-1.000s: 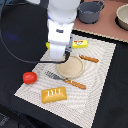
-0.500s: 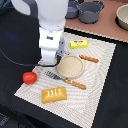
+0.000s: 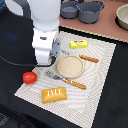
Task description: Interact with the objects in diverse but meaningful ways.
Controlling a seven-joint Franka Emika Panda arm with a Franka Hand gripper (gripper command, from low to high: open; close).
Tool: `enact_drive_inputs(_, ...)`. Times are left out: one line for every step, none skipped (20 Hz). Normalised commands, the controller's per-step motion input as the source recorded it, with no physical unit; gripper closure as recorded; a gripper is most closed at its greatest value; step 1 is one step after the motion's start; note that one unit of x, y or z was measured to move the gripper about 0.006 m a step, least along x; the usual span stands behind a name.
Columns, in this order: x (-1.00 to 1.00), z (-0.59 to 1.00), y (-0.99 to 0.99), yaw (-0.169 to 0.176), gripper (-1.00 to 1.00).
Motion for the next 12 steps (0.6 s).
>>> enact_drive_inputs(-0.41, 0.16, 0.16, 0.000, -1.00)
enact_drive_inputs(-0.32, 0.15, 0.19, 0.000, -1.00)
enact_drive_inputs(-0.32, 0.23, 0.18, 0.000, -1.00)
enact_drive_inputs(-0.27, 0.39, 0.08, 0.000, -1.00)
enact_drive_inputs(-0.27, 0.46, 0.00, 0.000, -1.00)
enact_drive_inputs(-0.27, 0.49, -0.04, -0.001, -1.00)
enact_drive_inputs(-0.25, 0.55, -0.14, -0.016, -1.00)
enact_drive_inputs(-0.18, 0.60, -0.22, -0.031, -1.00)
enact_drive_inputs(-0.15, 0.65, -0.31, -0.051, -1.00)
enact_drive_inputs(-0.15, 0.67, -0.35, -0.056, -1.00)
enact_drive_inputs(-0.08, 0.70, -0.37, -0.058, -1.00)
enact_drive_inputs(-0.01, 0.71, -0.42, -0.064, -1.00)
